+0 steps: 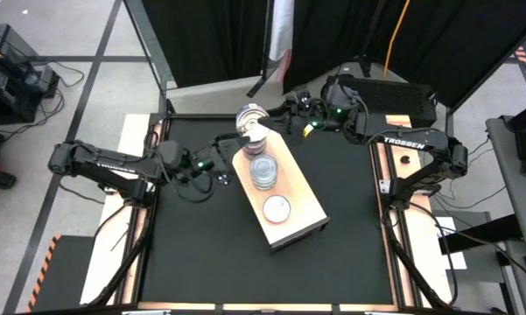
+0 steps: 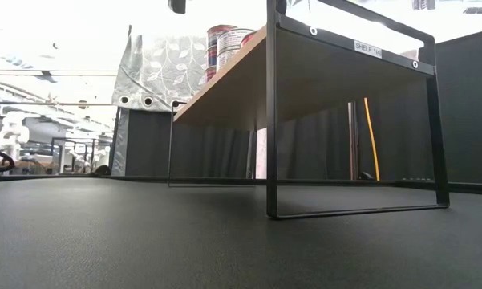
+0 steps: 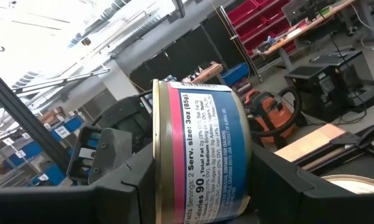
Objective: Stack canned seafood by type on shelf
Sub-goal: Stack the blue pink tuna can on top of the blue pink tuna cans on the shelf
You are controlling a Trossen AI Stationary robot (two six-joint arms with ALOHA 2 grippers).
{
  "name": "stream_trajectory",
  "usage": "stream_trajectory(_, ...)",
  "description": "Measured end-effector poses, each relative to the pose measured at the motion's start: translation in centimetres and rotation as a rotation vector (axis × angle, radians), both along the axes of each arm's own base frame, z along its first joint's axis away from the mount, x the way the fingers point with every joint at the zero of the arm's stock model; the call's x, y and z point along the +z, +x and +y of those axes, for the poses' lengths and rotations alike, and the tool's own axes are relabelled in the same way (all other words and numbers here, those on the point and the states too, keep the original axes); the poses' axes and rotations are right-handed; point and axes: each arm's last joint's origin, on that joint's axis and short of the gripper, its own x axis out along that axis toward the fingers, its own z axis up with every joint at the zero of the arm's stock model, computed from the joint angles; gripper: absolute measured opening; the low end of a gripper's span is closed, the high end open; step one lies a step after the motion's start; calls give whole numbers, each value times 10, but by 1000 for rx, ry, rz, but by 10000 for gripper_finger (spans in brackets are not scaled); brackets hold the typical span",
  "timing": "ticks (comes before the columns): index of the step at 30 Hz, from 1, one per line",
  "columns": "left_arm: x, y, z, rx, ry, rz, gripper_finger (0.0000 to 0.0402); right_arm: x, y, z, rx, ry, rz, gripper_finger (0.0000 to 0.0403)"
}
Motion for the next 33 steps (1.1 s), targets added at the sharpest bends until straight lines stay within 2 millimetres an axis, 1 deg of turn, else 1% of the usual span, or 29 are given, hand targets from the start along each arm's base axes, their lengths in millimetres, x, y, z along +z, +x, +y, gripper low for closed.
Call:
stream_trajectory(5,1,0,7,62,46,18,327,-1,0,0,8,16,12,185)
stream_trajectory(8,1,0,9,72,51,22,313,-1,0,0,14,21,12,185)
stream_trajectory(20,0,0,8,95,65,44,206,-2,0,0,10,34,16,185)
stream_trajectory(24,-1,0,9,97,65,46,202,-2,0,0,11,35,17,185)
stream_trajectory(27,0,0,8,92,60,41,209,-2,0,1,18,33,18,190)
stream_trajectory(30,0,0,8,78,52,31,213,-2,0,1,16,6,16,208)
stream_trajectory(33,0,0,8,70,45,22,208,0,-1,1,12,-21,10,239)
